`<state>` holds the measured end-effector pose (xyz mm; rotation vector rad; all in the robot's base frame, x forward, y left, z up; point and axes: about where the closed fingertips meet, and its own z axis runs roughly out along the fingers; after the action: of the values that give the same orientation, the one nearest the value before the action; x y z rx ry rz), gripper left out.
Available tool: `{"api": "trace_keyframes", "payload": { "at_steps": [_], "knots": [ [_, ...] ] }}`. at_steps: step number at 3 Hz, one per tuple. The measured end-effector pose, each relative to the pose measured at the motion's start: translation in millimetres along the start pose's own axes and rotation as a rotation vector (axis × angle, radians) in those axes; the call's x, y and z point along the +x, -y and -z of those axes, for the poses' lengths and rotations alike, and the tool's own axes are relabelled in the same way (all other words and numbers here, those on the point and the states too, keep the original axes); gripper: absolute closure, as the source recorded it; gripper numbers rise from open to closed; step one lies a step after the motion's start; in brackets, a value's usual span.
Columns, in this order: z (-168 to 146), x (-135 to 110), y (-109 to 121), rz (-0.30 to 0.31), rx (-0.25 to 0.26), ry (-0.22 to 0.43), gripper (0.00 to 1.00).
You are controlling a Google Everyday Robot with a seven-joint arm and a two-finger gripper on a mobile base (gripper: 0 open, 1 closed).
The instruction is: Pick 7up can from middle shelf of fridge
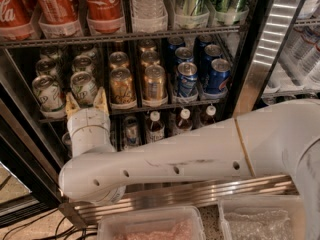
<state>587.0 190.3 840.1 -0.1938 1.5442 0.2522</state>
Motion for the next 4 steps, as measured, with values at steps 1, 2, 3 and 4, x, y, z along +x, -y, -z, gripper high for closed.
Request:
{"api": "trace_keyframes", "payload": {
  "at_steps": [1,2,3,4],
  "knots": [
    [-10,-3,7,0.031,0.014,0.003,0.36],
    [-21,6,6,0.052,0.010,-0.022,0.40],
    [-21,6,6,0.052,0.010,-0.022,0.59],
    [-21,6,6,0.052,0.010,-0.021,0.82]
  ]
}}
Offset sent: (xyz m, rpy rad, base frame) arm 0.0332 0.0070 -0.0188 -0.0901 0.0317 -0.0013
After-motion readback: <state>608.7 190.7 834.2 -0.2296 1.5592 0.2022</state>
